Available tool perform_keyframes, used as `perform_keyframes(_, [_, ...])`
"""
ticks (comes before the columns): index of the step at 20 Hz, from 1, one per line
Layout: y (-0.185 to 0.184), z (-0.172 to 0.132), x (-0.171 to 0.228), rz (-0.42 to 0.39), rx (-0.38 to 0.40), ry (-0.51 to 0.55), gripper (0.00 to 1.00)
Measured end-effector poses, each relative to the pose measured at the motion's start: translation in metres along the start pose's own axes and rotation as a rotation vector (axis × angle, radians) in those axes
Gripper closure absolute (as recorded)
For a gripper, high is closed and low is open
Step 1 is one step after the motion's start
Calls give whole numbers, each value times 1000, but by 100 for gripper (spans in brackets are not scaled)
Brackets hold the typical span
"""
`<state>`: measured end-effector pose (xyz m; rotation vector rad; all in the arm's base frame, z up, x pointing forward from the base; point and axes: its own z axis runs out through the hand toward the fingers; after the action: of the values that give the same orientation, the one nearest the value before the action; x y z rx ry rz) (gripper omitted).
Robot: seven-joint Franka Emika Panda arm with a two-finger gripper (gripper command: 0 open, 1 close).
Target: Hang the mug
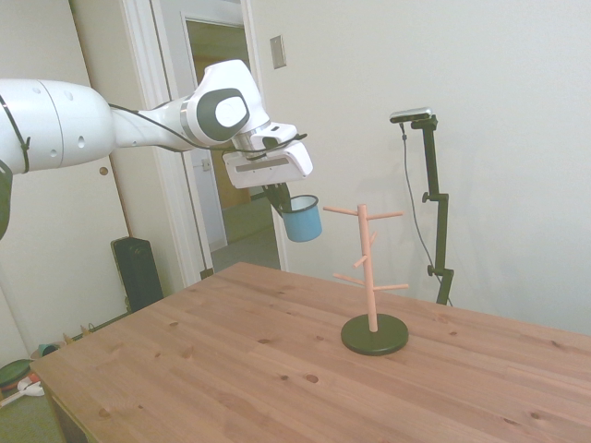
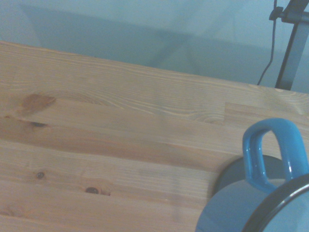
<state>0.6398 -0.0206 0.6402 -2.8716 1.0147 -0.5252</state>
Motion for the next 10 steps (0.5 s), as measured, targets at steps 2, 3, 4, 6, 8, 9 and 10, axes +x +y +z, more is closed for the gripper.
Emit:
perform_keyframes(2, [0,0,3,2,0,1,100])
perform_keyframes(3, [0,1,4,4,0,1,100])
perform_keyframes(4, [0,2,5,5,-1,0,100])
perform_keyframes(6, [2,3,6,7,-3,-2,100])
perform_keyframes(8, [4,4,7,9,-3,-3,100])
perform_keyframes(9, [5,4,8,10,-2,-3,100])
perform_keyframes(10, [7,4,9,11,-2,-4,100])
